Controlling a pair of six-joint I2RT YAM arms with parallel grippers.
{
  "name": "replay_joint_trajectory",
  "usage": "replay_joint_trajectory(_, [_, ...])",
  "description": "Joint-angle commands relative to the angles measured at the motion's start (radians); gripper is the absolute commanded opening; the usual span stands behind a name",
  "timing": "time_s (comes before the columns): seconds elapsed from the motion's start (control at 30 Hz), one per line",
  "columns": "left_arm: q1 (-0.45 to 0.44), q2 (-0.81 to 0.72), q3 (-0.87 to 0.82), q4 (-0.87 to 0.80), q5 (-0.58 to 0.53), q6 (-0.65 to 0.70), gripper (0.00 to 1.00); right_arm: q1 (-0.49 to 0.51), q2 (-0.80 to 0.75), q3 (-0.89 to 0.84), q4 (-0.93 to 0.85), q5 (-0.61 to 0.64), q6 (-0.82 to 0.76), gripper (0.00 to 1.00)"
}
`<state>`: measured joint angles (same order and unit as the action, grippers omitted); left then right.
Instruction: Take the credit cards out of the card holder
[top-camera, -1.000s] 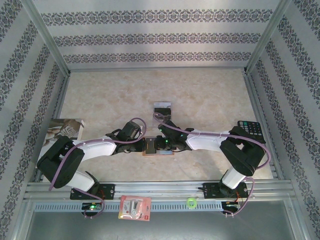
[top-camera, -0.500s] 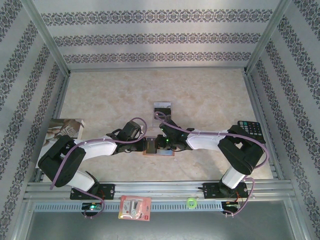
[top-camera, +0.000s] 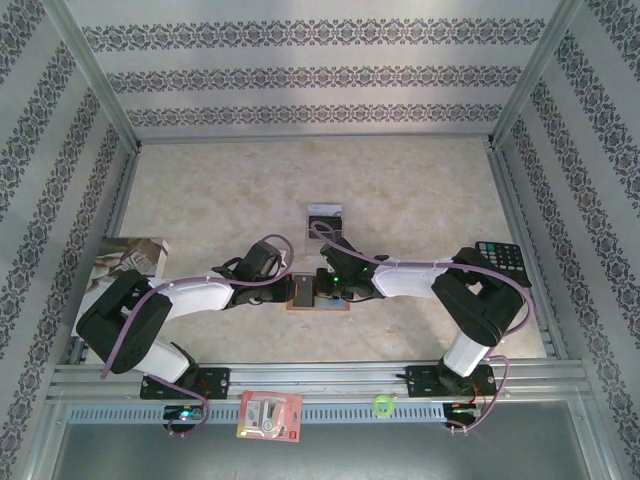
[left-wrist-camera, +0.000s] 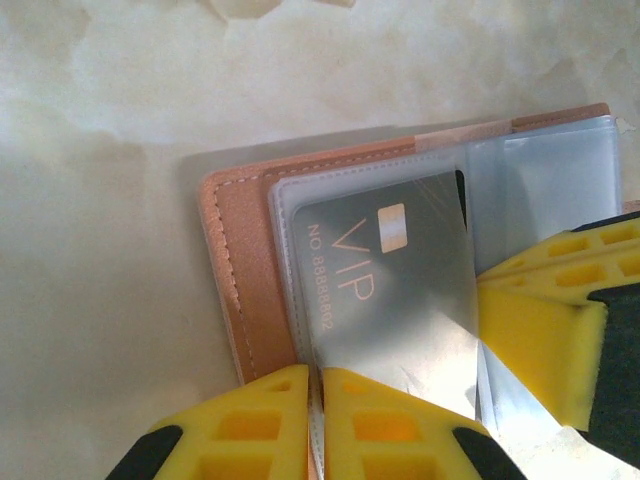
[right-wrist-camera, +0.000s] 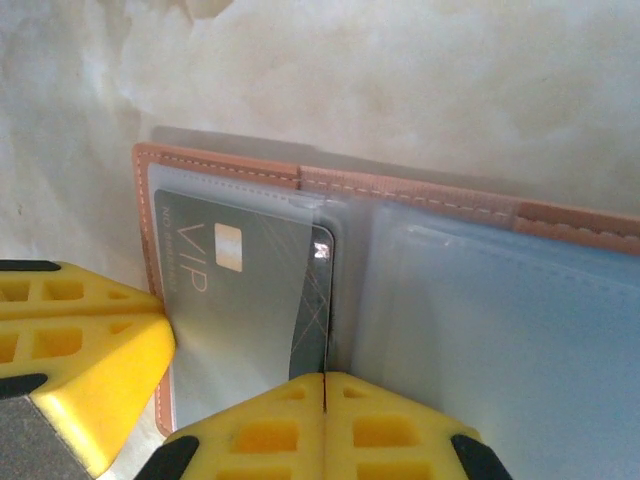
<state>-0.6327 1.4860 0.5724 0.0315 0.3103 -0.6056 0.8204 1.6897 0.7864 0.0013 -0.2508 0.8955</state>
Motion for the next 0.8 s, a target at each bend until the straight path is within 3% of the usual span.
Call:
replay_joint_trajectory(0.0, [0.007, 0.033, -0.043, -0.05, -0.007, 0.0, 0.11, 0.003, -0.007, -0.023, -0.013, 0.034, -0.001, 0.0])
replay_joint_trajectory(0.37, [0.008, 0.002, -0.067, -0.035, 0.015, -0.014, 0.11, 0.003, -0.098, -0.045, -0.065, 0.093, -0.043, 0.0])
replay_joint_trajectory(0.5, [0.008, -0.077, -0.064, -0.041, 0.035, -0.027, 0.16, 0.009, -0.119, -0.031, -0.048, 0.054, -0.091, 0.11])
replay_joint_trajectory(0.77, [0.008, -0.215, -0.025, -0.082, -0.011, 0.012, 0.25, 0.016, -0.122, -0.013, -0.031, 0.016, -0.101, 0.14])
